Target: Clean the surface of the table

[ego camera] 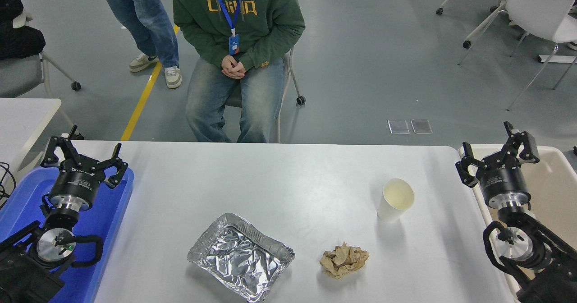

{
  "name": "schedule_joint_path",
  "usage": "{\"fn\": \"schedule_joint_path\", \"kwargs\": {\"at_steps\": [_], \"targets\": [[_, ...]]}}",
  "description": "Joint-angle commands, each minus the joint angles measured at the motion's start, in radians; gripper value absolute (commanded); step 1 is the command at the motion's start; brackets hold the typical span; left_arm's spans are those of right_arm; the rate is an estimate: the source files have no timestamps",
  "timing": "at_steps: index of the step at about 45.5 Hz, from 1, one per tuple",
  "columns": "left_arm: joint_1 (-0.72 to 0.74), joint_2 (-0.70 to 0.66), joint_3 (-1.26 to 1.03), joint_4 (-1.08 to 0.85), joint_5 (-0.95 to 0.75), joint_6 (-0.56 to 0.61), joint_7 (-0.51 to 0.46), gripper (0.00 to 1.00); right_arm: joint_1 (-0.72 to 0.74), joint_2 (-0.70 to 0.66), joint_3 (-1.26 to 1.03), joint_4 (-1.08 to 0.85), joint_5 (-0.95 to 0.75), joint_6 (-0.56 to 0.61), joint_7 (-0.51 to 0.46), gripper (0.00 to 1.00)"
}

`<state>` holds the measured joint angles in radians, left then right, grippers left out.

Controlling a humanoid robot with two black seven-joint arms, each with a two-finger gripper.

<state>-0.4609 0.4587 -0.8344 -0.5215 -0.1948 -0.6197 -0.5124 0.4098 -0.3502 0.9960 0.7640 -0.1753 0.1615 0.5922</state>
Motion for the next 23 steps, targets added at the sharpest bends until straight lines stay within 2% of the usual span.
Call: {"fn": "schedule_joint_path", "kwargs": {"at_steps": [1, 23], "targets": [[0.001, 0.0, 0.001, 0.0, 0.0, 0.0, -0.002, 1.0, 0.001, 0.0, -0.005, 0.004, -0.001, -0.002, 0.001, 1.0], [-0.001, 0.0, 0.001, 0.0, 0.0, 0.0, 0.0, 1.0, 0.004, 0.013, -0.005, 0.006, -0.001, -0.002, 0.001, 1.0]]}}
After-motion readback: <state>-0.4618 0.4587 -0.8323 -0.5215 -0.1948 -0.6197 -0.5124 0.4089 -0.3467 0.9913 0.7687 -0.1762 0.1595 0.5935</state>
